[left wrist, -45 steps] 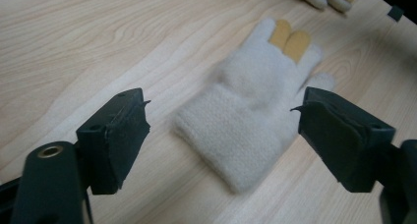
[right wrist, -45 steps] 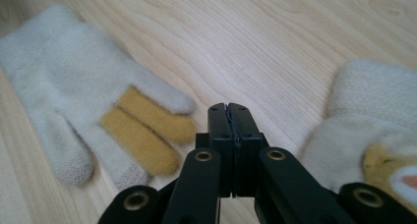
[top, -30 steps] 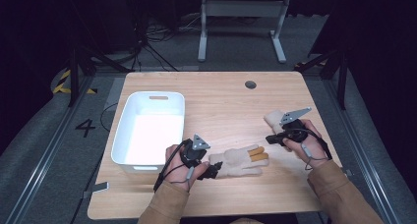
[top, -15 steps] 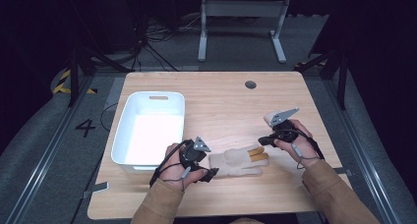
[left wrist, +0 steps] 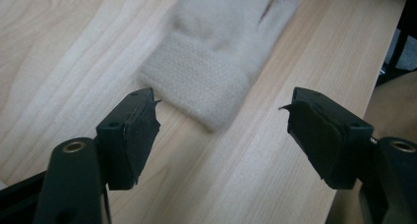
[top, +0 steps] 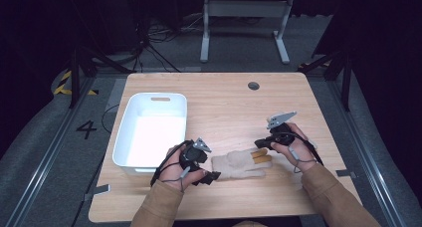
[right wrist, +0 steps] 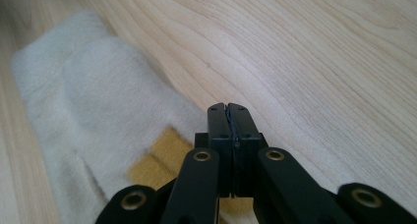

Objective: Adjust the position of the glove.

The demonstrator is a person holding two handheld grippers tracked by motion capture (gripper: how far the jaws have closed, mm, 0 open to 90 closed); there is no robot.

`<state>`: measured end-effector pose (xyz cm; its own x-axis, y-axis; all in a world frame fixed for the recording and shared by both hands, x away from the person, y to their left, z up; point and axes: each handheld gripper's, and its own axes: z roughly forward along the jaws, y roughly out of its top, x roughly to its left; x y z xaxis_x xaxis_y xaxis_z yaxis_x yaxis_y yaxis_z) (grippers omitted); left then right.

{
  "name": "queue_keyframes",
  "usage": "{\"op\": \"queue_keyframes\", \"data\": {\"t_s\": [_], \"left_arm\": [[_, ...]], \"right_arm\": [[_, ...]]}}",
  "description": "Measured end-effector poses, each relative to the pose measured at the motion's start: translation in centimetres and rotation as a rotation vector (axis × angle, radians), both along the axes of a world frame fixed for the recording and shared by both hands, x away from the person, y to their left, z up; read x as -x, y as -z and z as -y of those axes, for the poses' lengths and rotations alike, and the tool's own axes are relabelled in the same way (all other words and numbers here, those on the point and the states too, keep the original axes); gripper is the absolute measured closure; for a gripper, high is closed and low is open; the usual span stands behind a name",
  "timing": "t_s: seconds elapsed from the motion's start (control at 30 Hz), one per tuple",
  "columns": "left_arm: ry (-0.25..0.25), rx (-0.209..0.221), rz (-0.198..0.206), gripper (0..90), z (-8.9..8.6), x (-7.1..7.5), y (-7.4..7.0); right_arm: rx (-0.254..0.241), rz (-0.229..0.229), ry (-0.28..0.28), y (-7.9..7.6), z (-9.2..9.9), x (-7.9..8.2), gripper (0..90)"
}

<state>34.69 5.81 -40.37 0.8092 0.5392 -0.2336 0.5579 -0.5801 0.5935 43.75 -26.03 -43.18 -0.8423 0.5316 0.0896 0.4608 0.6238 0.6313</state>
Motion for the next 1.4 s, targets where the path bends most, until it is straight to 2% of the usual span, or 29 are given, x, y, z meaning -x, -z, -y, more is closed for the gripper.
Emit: {"op": "queue_keyframes", "data": {"t_s": [0.13,0.27,0.37,0.43,0.53,0.63,0.83,1.07,1.3,1.4], "left_arm": [[-0.012,0.012,-0.004,26.2,0.1,-0.1,0.0],[-0.023,0.01,0.02,26.1,0.0,-0.2,-0.1],[-0.008,0.008,0.025,28.0,-0.1,-0.3,-0.1],[-0.001,0.014,0.03,28.8,0.0,-0.3,-0.1],[-0.016,0.032,0.037,28.4,0.0,-0.5,-0.2],[-0.031,0.035,0.035,29.0,-0.1,-0.8,-0.3],[-0.036,0.021,0.045,29.2,0.2,-1.2,-0.5],[-0.031,0.046,-0.002,32.0,0.8,-1.6,-0.7],[-0.03,0.047,0.006,32.2,0.9,-2.0,-0.9],[-0.024,0.036,-0.001,32.3,0.9,-2.0,-1.0]], "right_arm": [[0.024,0.008,0.013,0.5,-0.4,-0.1,90.0],[0.024,0.02,0.023,0.7,-0.6,-0.2,90.0],[0.046,0.017,0.019,1.0,-0.8,-0.3,90.0],[0.056,0.013,0.012,1.0,-0.9,-0.2,90.0],[0.046,-0.006,0.004,0.8,-0.7,0.0,90.0],[0.057,-0.014,-0.002,0.8,-0.6,0.2,90.0],[0.073,-0.029,-0.002,0.8,0.0,1.0,90.0],[0.086,-0.038,-0.003,0.6,0.8,1.9,90.0],[0.081,-0.039,0.006,0.3,1.2,2.4,90.0],[0.059,-0.035,0.016,-0.3,1.2,2.5,90.0]]}}
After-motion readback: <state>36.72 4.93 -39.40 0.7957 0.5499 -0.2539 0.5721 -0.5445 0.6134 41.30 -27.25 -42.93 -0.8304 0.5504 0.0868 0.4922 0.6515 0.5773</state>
